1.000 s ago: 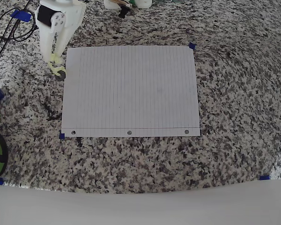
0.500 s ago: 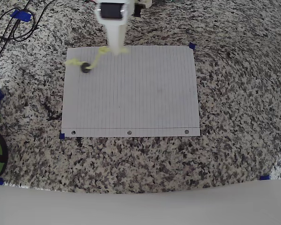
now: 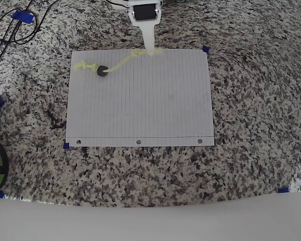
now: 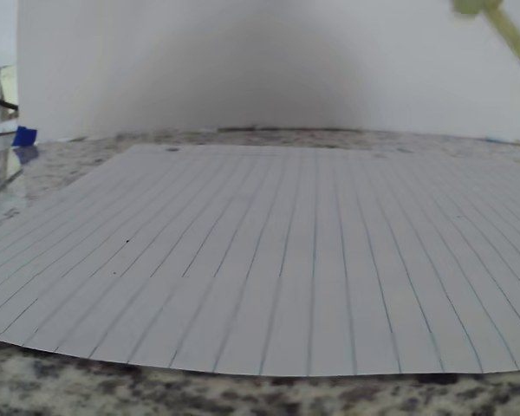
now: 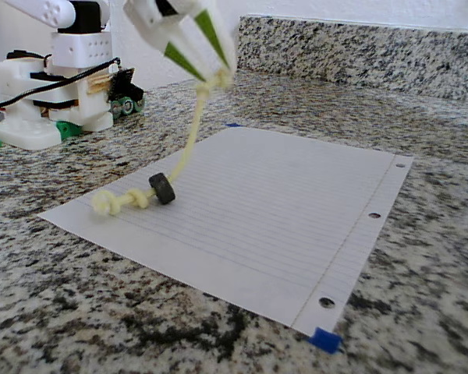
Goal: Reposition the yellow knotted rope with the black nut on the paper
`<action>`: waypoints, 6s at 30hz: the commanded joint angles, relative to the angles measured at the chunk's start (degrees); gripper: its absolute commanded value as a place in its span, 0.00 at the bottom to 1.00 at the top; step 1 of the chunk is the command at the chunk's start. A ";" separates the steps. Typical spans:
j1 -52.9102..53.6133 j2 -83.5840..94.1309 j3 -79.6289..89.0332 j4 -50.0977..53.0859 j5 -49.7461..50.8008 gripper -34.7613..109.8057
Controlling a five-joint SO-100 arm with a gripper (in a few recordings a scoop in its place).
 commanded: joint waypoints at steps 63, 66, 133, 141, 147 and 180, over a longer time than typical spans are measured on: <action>37.62 -50.98 -15.73 -13.18 3.34 0.57; 38.14 -51.50 -16.00 -13.10 3.34 0.56; 47.20 -20.30 -16.08 -39.55 73.65 0.24; 46.23 -19.07 -15.91 -37.53 105.73 0.24; 40.25 -16.00 -13.45 -34.45 117.77 0.24; 1.32 13.36 9.49 -6.50 131.04 0.24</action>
